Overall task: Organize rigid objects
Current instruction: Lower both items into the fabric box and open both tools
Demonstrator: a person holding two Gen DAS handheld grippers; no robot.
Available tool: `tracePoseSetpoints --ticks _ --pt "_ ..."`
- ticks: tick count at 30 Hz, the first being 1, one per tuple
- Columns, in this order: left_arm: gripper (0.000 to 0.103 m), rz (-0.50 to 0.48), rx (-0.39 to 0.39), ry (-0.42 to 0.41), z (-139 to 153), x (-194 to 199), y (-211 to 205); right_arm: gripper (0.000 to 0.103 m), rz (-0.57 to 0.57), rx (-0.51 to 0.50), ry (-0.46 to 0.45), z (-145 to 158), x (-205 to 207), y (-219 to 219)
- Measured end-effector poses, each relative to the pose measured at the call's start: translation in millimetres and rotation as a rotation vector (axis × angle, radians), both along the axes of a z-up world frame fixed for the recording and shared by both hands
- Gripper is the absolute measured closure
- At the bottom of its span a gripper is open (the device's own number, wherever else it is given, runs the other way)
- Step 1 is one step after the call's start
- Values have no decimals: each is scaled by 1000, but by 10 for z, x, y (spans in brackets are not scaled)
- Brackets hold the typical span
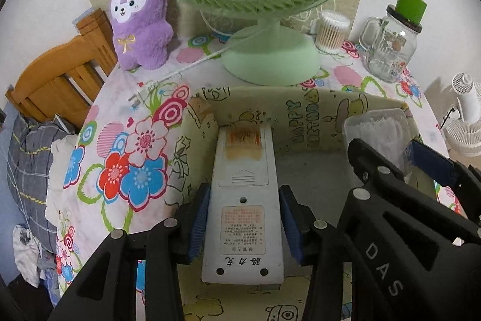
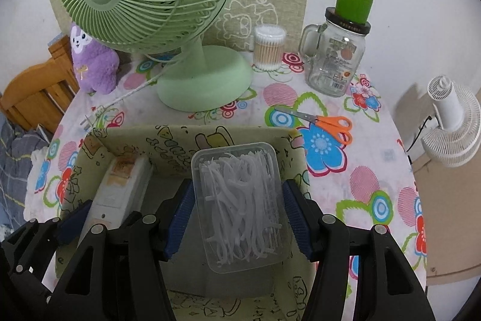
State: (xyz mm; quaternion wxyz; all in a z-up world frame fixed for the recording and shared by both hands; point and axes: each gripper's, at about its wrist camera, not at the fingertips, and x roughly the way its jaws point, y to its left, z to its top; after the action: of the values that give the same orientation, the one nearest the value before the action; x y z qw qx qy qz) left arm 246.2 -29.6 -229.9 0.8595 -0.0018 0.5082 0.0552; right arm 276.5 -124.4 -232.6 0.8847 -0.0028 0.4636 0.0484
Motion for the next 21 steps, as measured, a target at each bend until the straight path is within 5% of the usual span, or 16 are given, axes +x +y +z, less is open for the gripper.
tracePoseSetpoints --ticks 7,21 --pt "35 -14 25 -42 130 -43 -52 29 -13 47 25 34 -7 -49" --pt "22 -42 40 -62 358 -298 -74 16 -29 50 23 231 -289 -48"
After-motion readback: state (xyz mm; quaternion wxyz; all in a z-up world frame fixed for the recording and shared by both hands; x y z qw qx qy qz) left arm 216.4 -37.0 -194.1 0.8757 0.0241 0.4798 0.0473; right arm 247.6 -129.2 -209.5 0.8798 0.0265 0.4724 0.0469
